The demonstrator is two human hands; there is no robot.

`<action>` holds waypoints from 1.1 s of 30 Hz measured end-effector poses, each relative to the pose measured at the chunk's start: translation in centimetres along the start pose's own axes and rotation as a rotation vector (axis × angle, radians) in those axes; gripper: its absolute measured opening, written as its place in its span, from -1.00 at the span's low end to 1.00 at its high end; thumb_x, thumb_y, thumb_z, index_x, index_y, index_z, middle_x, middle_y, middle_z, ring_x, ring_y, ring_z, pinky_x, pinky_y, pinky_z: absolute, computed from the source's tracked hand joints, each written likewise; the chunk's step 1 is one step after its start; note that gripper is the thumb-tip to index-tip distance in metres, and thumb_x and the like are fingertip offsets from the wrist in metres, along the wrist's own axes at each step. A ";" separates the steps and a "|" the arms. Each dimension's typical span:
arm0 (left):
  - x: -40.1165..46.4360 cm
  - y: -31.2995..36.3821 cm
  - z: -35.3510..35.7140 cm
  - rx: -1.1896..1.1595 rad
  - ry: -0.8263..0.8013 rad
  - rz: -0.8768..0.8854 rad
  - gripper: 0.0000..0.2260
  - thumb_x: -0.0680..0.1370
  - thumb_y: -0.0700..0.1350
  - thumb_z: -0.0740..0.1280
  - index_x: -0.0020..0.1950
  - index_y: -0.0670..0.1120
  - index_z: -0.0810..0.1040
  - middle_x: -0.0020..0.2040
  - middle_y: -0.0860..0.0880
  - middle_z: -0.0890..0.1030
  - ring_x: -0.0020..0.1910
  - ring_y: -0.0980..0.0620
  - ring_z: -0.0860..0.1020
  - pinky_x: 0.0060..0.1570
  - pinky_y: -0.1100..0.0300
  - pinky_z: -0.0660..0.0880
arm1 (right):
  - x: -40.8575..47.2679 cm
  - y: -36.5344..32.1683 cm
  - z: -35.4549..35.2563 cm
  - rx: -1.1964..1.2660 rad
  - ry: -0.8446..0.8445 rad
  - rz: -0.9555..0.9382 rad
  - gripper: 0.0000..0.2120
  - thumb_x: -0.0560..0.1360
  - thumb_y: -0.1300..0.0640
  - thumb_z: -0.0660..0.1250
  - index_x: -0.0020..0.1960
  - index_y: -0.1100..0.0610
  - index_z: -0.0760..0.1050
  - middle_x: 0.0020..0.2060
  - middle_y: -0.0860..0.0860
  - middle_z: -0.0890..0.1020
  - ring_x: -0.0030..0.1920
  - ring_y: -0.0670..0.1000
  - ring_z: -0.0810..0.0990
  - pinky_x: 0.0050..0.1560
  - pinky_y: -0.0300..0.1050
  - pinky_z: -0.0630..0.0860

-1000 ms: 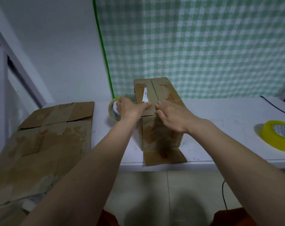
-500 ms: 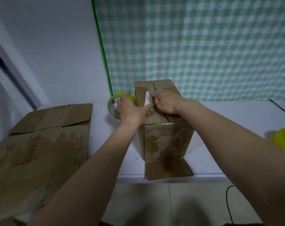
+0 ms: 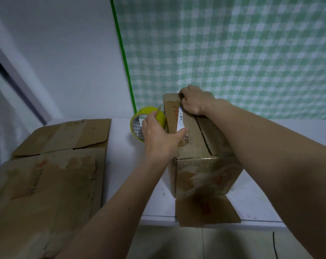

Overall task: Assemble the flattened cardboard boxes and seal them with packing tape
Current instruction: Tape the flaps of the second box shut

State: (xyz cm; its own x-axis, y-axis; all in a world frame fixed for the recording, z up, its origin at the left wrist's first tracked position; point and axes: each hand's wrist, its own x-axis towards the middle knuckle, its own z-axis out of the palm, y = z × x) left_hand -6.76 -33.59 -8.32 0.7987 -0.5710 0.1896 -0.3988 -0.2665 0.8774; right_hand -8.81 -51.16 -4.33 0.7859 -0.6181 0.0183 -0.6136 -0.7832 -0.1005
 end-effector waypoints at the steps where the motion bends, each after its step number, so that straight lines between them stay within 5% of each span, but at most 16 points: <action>1: -0.1 0.0 0.0 -0.005 0.002 -0.003 -0.13 0.35 0.02 0.57 0.52 -0.12 0.18 0.45 -0.06 0.28 0.44 -0.01 0.23 0.43 0.04 0.24 | 0.3 0.0 0.0 0.015 0.003 0.014 -0.59 0.60 0.04 -0.02 0.41 0.10 0.24 0.37 0.08 0.32 0.37 0.11 0.28 0.26 0.19 0.32; 7: -0.1 0.2 0.0 0.018 0.003 -0.013 -0.11 0.32 0.04 0.58 0.51 -0.10 0.18 0.44 -0.05 0.29 0.43 -0.01 0.24 0.42 0.07 0.24 | 0.8 0.0 -0.2 0.012 -0.058 0.073 -0.50 0.59 -0.23 -0.08 0.34 0.06 0.30 0.28 0.12 0.45 0.25 0.19 0.42 0.21 0.20 0.37; 12: -0.1 0.5 -0.1 0.007 0.003 -0.032 -0.10 0.31 0.03 0.59 0.52 -0.10 0.18 0.46 -0.05 0.28 0.45 0.00 0.22 0.40 0.13 0.20 | -1.5 0.6 -0.5 -0.128 -0.095 -0.036 -0.47 0.62 -0.21 -0.13 0.54 -0.06 0.02 0.53 0.04 0.11 0.51 0.14 0.11 0.41 0.16 0.17; 17: -0.2 0.7 0.0 -0.064 0.053 -0.041 -0.14 0.31 -0.03 0.60 0.49 -0.10 0.22 0.43 -0.05 0.32 0.43 -0.01 0.26 0.42 0.08 0.25 | -7.5 0.4 -1.4 0.108 -0.101 -0.104 -0.59 0.65 -0.05 -0.01 0.38 0.11 0.37 0.36 0.14 0.41 0.35 0.15 0.34 0.34 0.02 0.26; 21: -0.4 0.9 -0.2 -0.172 0.189 0.020 -0.41 0.39 -0.11 0.54 0.34 -0.11 0.37 0.28 -0.04 0.43 0.30 -0.02 0.40 0.32 0.02 0.37 | -12.3 0.4 -2.8 0.215 -0.108 -0.112 -0.64 0.62 0.00 0.13 0.33 0.17 0.41 0.30 0.14 0.42 0.30 0.13 0.38 0.19 -0.08 0.31; 25: -0.6 1.8 -2.4 -0.322 0.396 0.072 -0.85 0.48 -0.22 0.44 -0.04 -0.04 0.53 0.11 -0.01 0.40 0.10 0.00 0.46 0.24 0.07 0.44 | -15.0 0.7 -2.9 0.288 -0.085 -0.130 -0.56 0.58 -0.04 0.21 0.43 0.04 0.28 0.33 0.04 0.37 0.31 0.07 0.38 0.19 -0.13 0.33; 29: -1.3 3.0 -5.7 -0.110 0.477 0.297 -0.89 0.45 -0.11 0.48 -0.22 0.02 0.58 0.16 0.03 0.42 0.22 0.08 0.32 0.12 0.45 0.21 | -16.9 -0.7 -3.1 0.406 0.045 -0.166 -0.43 0.55 -0.08 0.25 0.51 -0.04 0.15 0.47 0.01 0.25 0.46 0.02 0.21 0.40 -0.08 0.19; 33: -4.1 4.3 -8.0 -0.186 0.456 0.500 -0.91 0.47 -0.16 0.44 -0.17 0.01 0.57 -0.08 0.01 0.56 -0.08 0.26 0.48 -0.03 0.48 0.35 | -18.9 -4.1 -2.7 0.622 0.110 -0.241 -0.20 0.41 -0.23 0.37 0.52 -0.11 0.08 0.50 -0.12 0.19 0.47 -0.11 0.16 0.41 -0.17 0.16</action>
State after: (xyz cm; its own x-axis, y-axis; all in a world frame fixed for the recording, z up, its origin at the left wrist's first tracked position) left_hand -8.16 -26.16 -1.84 0.6654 -0.1966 0.7201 -0.7162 0.1036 0.6902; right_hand -21.35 -36.41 -1.56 0.8629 -0.4597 0.2100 -0.2375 -0.7356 -0.6344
